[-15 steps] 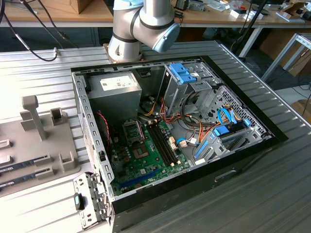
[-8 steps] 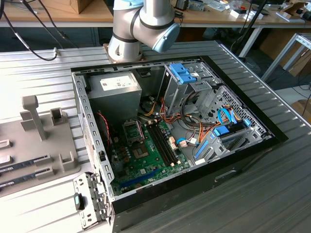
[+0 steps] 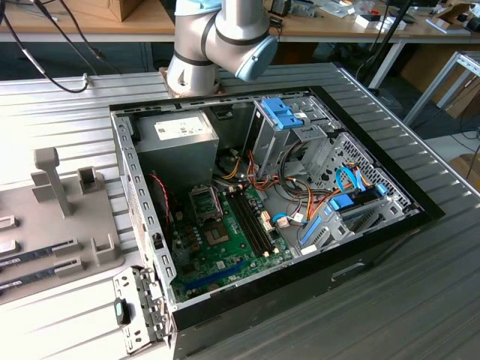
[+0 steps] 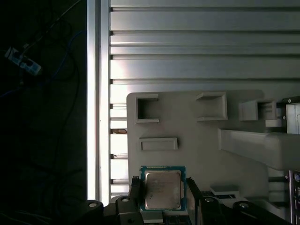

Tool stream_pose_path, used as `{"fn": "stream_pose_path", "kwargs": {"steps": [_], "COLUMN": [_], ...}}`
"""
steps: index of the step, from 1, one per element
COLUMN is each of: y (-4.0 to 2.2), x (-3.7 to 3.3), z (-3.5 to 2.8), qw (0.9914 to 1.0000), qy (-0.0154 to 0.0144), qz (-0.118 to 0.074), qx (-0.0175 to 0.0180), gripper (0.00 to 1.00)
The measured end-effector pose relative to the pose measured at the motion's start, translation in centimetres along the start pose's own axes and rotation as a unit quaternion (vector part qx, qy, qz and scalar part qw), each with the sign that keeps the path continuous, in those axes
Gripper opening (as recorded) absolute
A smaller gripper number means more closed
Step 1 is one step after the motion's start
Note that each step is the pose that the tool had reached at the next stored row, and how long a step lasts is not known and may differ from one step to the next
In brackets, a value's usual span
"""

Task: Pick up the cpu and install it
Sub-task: 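Pick up the cpu and move it towards the insertion slot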

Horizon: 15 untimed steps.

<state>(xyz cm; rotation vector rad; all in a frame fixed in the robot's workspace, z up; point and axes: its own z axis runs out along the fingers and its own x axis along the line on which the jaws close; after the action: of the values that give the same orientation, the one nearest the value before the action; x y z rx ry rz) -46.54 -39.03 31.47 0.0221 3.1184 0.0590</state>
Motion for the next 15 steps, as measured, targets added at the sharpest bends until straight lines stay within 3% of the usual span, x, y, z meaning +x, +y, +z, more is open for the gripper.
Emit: {"fn": "stream_pose_path", "kwargs": {"steps": [15], "y": [0.02], "x": [-0.01], "z": [-0.54], "qw": [1.0], "qy": [0.0], "qz": [0.0], "qx": [0.0], "gripper": [0.47]}}
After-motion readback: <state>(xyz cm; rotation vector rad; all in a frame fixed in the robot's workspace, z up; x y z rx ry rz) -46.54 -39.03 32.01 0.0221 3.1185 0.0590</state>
